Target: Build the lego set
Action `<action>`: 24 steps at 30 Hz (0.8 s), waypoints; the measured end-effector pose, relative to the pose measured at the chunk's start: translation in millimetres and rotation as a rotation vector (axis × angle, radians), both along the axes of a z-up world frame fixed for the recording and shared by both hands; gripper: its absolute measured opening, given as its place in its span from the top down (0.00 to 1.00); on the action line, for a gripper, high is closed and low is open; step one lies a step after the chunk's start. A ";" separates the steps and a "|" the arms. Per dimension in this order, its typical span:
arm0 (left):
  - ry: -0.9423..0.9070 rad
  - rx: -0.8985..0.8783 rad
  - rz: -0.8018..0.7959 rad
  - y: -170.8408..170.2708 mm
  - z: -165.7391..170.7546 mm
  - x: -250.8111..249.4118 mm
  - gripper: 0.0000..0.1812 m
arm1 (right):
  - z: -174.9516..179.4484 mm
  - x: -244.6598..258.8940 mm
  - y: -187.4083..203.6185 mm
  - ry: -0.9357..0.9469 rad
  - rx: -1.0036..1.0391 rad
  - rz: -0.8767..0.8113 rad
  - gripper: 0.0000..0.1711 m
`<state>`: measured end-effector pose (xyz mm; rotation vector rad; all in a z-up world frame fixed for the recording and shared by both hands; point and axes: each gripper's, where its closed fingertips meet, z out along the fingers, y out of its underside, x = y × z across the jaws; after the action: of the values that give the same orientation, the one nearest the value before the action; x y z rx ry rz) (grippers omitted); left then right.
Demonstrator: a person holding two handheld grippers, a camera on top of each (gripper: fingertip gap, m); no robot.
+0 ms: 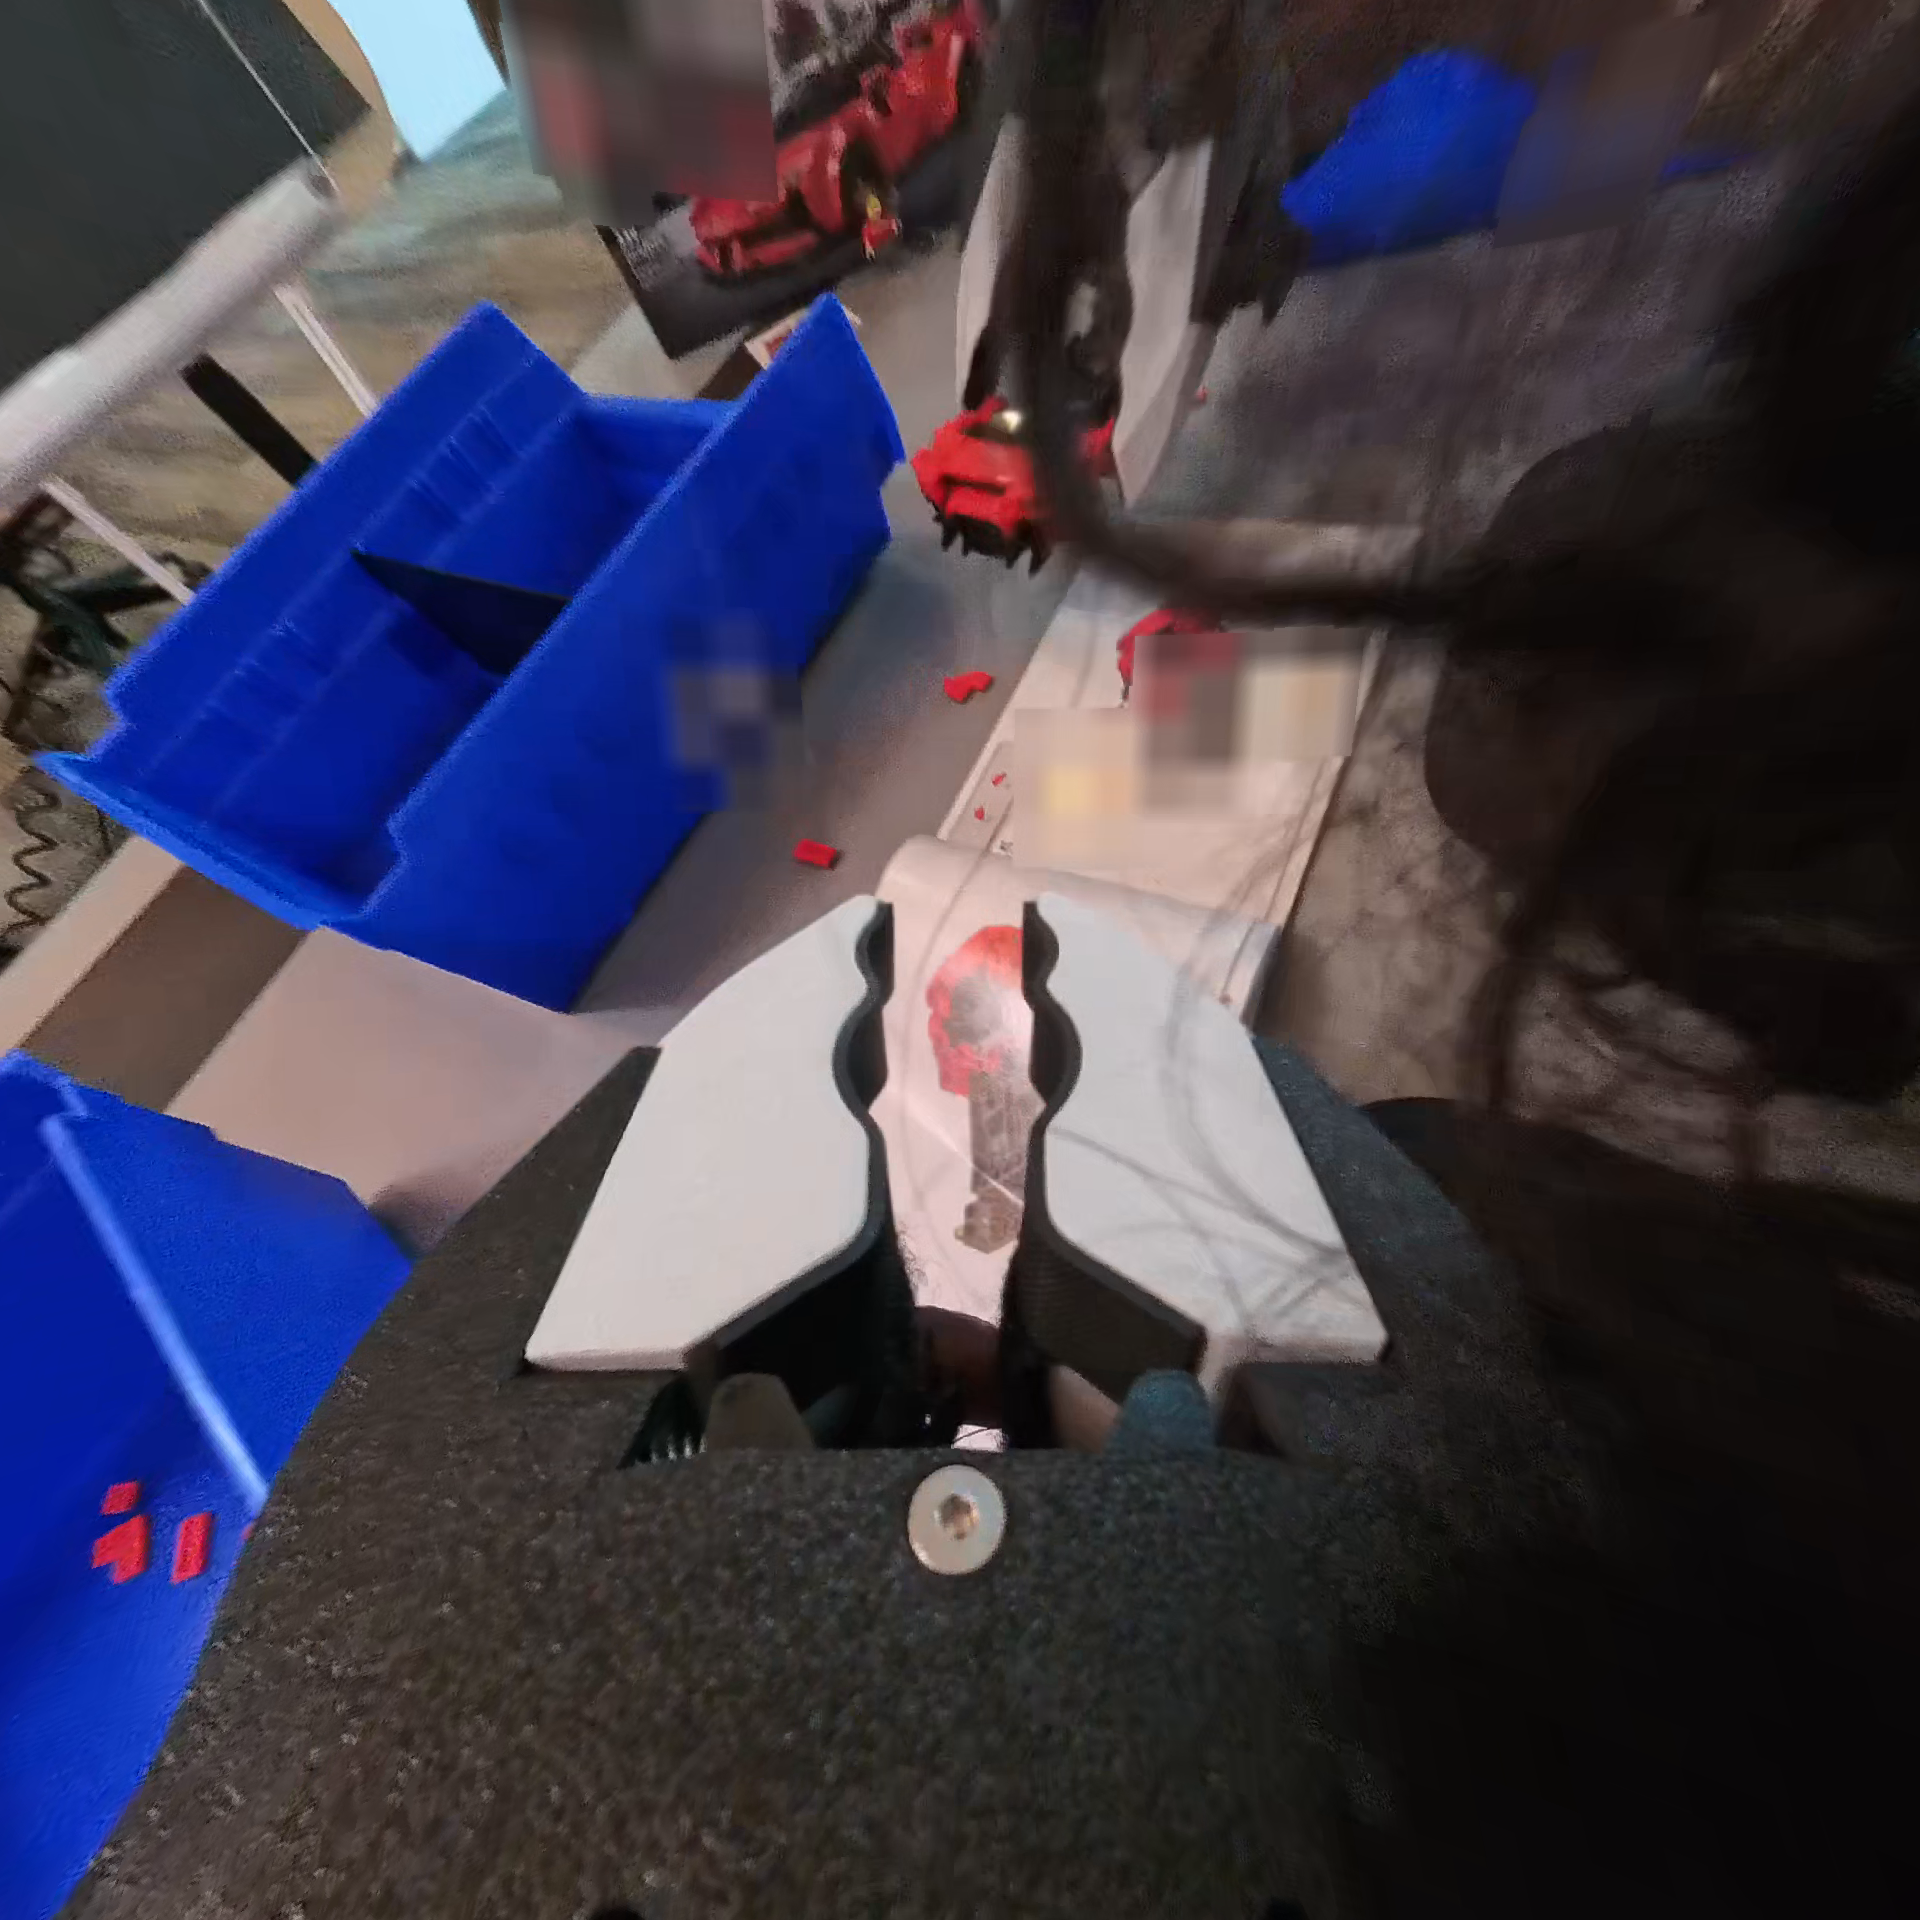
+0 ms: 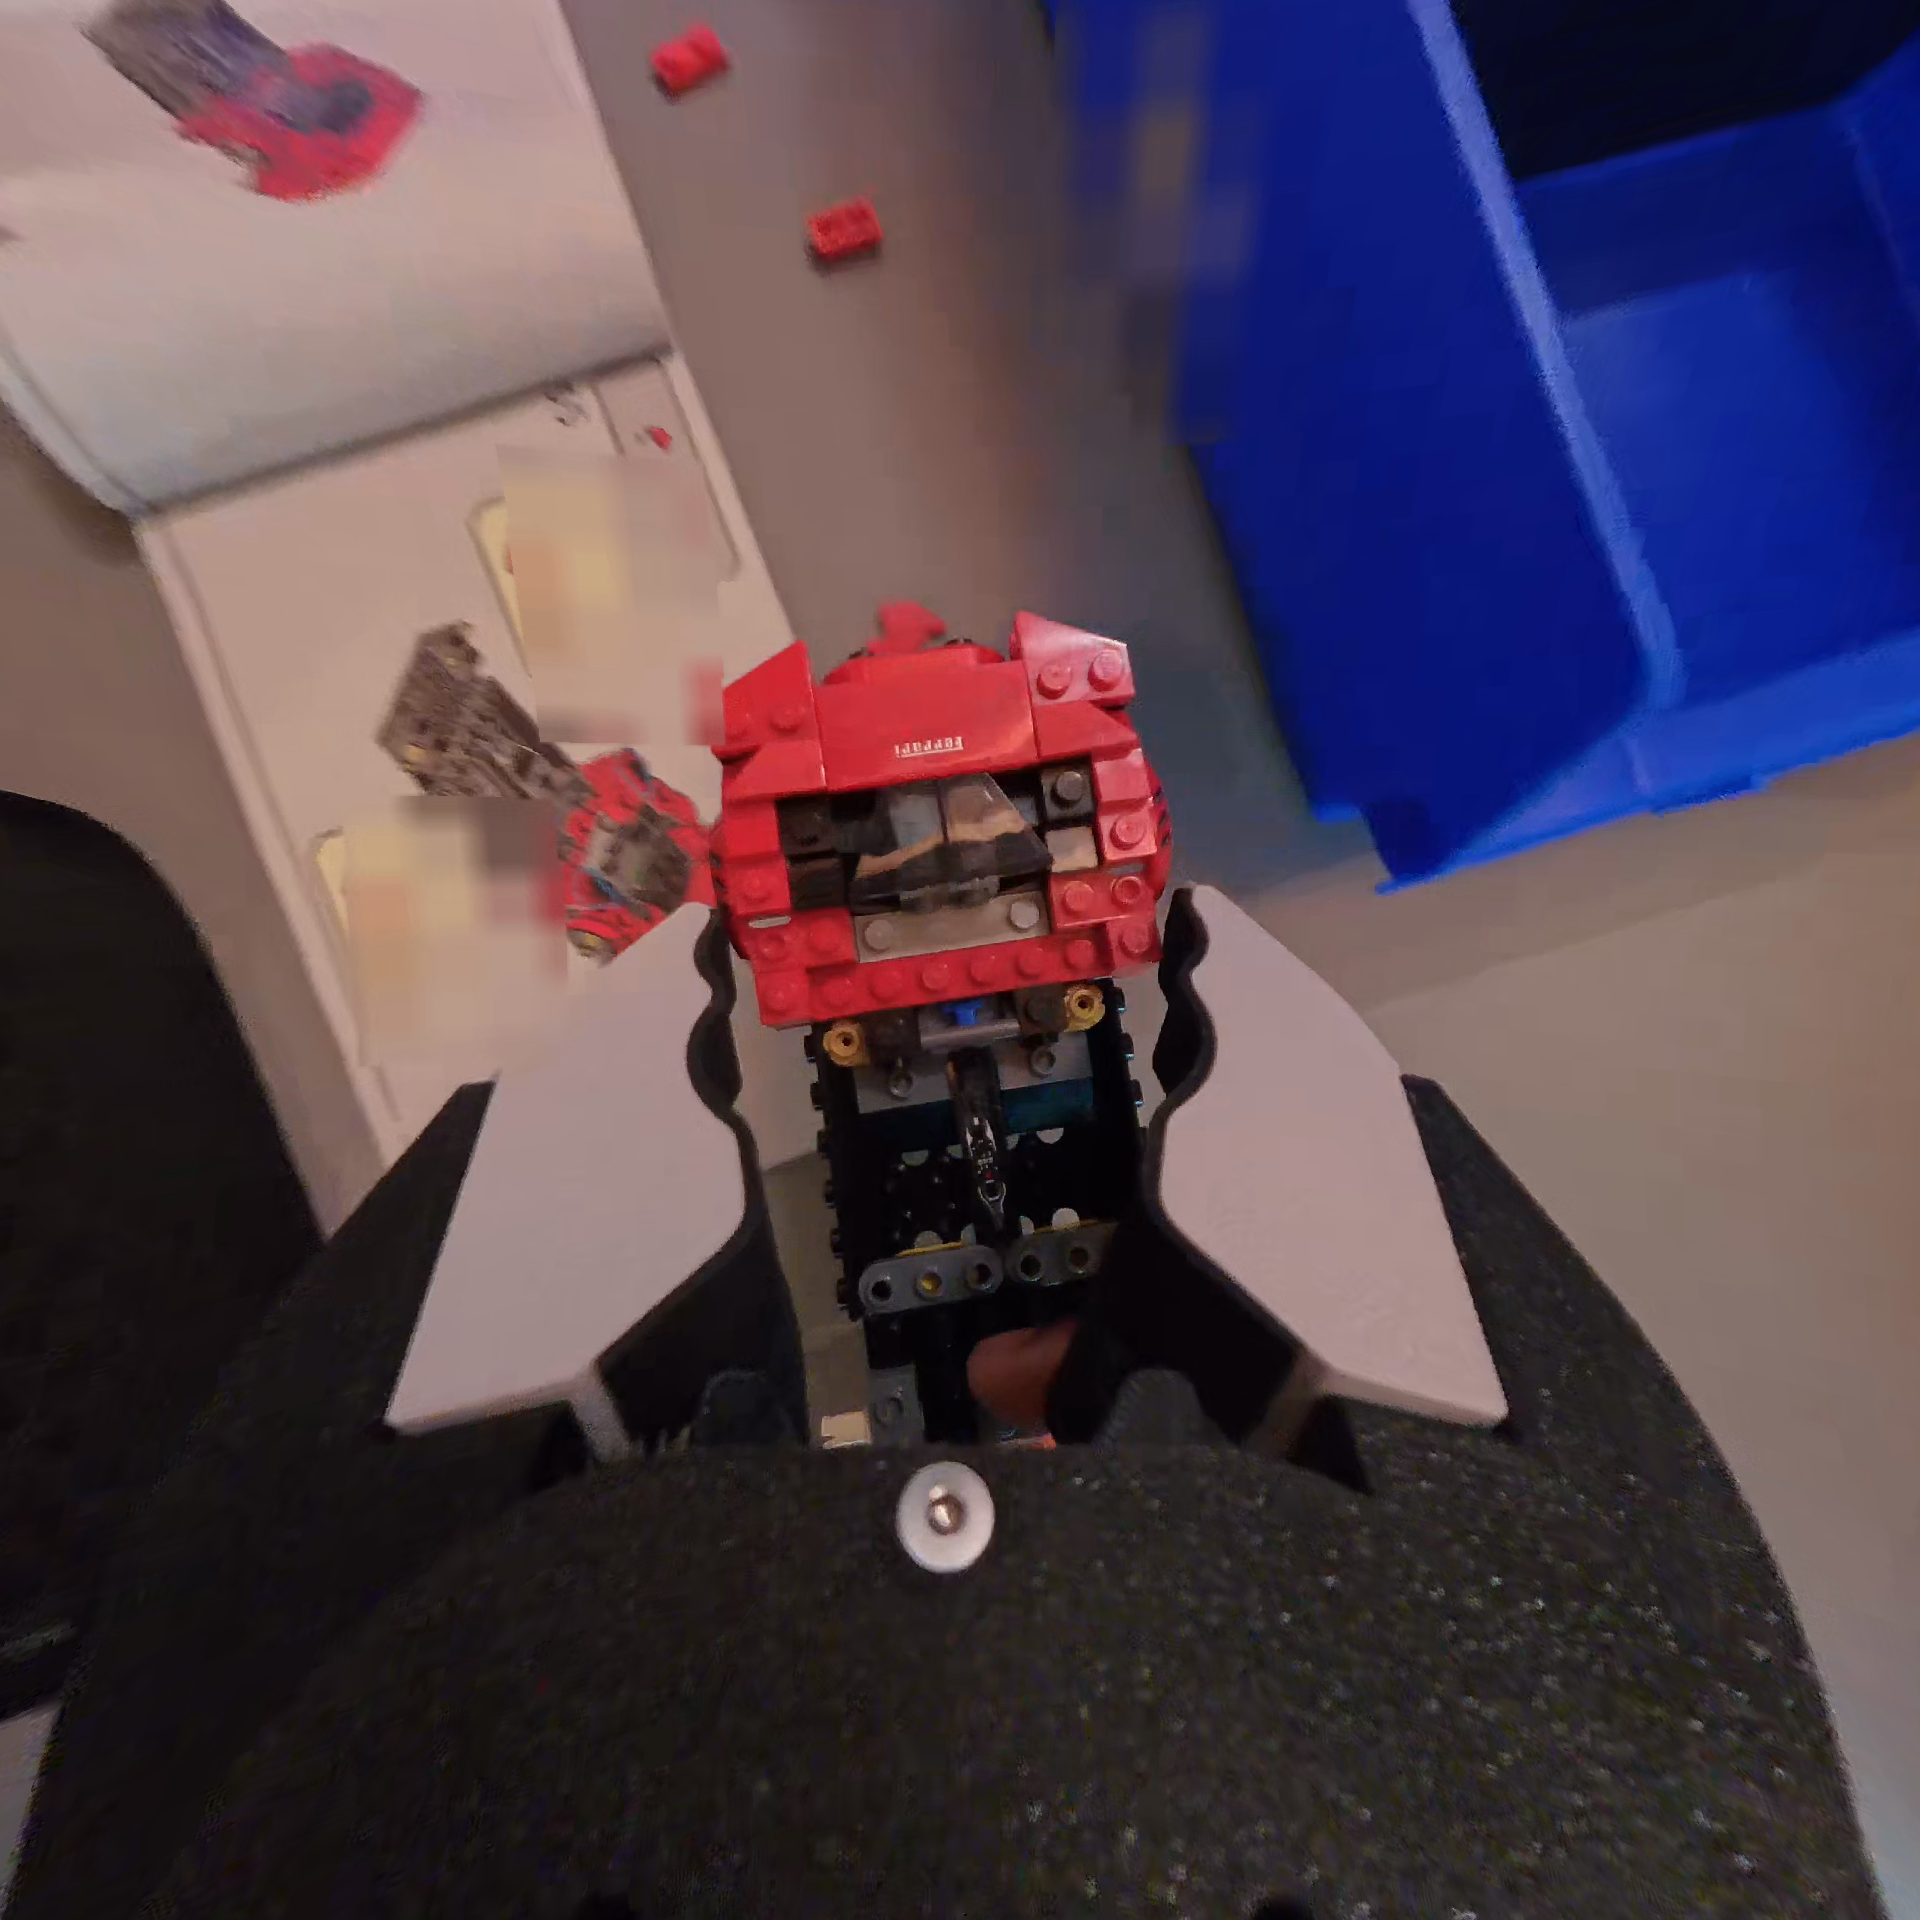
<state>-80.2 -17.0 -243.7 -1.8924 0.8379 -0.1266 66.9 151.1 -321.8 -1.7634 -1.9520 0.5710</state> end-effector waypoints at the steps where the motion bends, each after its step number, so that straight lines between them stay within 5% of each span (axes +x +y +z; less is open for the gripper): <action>1: 0.002 -0.017 0.003 -0.2 -6.1 1.4 0.87 | 2.2 -3.9 -9.4 0.010 -0.016 0.016 0.54; 10: -0.058 -0.110 0.013 -2.1 -34.9 20.7 0.88 | -14.8 -35.9 -77.2 0.028 -0.127 0.132 0.54; 18: -0.167 -0.314 0.013 1.9 -69.1 64.6 0.97 | -35.6 -44.6 -88.6 -0.006 -0.141 0.087 0.54; 24: -0.385 -0.348 0.080 24.5 -69.5 92.3 0.98 | -10.8 -41.0 -95.9 0.117 -0.311 0.033 0.54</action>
<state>12.1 7.5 -313.2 -2.1260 0.4976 -0.5996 25.9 55.1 -332.5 -1.8318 -1.8936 1.0127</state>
